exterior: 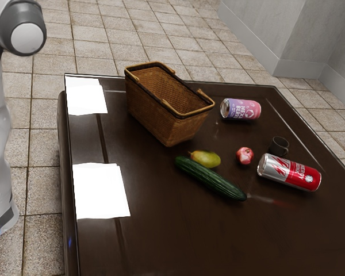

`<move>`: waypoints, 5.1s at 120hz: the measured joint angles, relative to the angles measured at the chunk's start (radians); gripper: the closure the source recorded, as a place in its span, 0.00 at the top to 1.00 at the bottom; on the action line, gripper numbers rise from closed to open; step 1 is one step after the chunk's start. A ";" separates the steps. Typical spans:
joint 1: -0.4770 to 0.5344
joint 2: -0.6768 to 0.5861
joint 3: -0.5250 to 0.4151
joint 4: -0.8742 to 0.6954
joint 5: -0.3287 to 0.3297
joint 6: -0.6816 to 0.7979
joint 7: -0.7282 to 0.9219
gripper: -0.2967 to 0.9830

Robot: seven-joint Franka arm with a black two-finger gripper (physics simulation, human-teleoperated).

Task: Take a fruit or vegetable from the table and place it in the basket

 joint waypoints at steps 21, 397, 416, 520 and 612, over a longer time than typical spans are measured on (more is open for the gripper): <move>0.440 -0.002 -0.064 0.009 -0.005 -0.216 0.021 0.75; 0.142 0.508 -0.621 -0.285 -0.100 0.774 0.110 0.75; 0.137 0.524 -0.624 -0.282 -0.091 0.752 0.110 0.75; 0.140 0.601 -0.623 -0.282 -0.091 0.862 0.108 0.75; 0.144 0.488 -0.632 -0.220 -0.082 0.820 0.098 0.55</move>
